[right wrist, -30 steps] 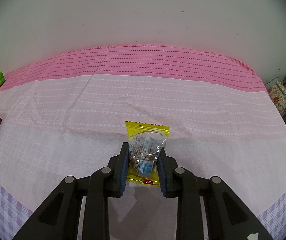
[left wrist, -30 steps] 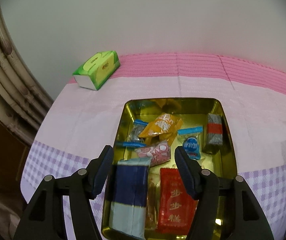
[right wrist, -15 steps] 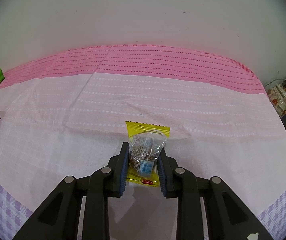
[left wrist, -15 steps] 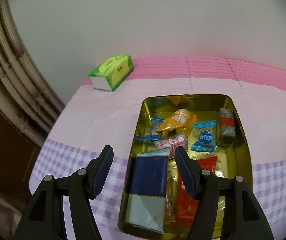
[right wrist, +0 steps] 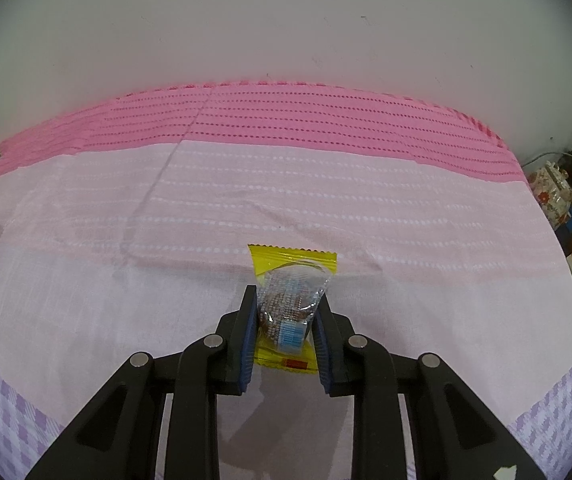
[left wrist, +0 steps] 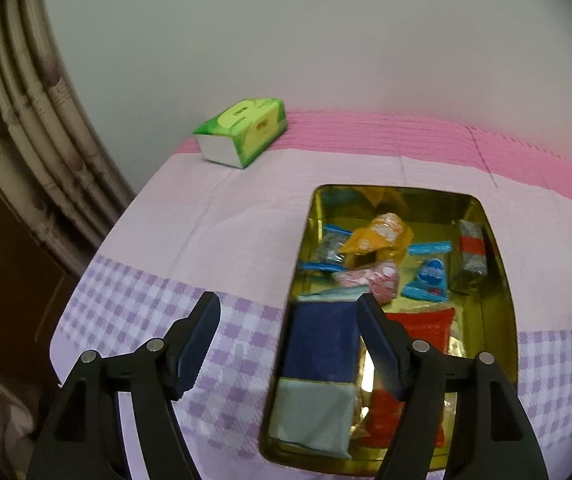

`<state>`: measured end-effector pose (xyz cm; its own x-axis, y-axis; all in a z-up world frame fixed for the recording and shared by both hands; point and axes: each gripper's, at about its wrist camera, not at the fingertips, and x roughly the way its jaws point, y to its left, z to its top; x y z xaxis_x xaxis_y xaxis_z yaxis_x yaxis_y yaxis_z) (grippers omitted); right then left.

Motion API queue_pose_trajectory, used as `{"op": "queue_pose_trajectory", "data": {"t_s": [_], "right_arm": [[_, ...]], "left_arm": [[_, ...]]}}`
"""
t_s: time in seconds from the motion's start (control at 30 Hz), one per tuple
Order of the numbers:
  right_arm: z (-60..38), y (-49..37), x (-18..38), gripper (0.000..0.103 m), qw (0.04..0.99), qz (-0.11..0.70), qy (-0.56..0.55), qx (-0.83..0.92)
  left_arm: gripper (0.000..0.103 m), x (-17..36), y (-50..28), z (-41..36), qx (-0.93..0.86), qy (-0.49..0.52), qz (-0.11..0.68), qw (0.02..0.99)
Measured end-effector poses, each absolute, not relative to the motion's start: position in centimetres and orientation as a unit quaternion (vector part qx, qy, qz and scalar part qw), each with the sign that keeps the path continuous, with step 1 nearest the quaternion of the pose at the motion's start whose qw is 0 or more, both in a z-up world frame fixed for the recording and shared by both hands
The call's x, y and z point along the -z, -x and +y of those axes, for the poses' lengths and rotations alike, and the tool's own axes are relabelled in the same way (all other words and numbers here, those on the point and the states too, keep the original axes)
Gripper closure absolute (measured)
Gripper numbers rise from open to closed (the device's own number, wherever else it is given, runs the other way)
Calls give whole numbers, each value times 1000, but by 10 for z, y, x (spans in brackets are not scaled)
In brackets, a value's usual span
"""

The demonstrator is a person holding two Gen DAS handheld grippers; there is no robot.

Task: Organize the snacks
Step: 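Carry the yellow-wrapped candy over the gold tin with the right gripper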

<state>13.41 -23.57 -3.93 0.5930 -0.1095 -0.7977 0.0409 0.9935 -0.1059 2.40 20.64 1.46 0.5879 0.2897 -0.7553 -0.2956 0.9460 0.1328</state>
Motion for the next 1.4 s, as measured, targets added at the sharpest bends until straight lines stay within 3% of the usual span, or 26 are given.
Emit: {"op": "queue_pose_trajectory", "data": {"t_s": [0.5,1.4], "right_arm": [[-200,-120,16,81,890,453,41,5],[10,-80,-31,81,867,437,78,-225]], "left_arm": [[27,-19,-22,214,-155,26,422,893],[23,-30,-7,239,-192,75,418,885]]}}
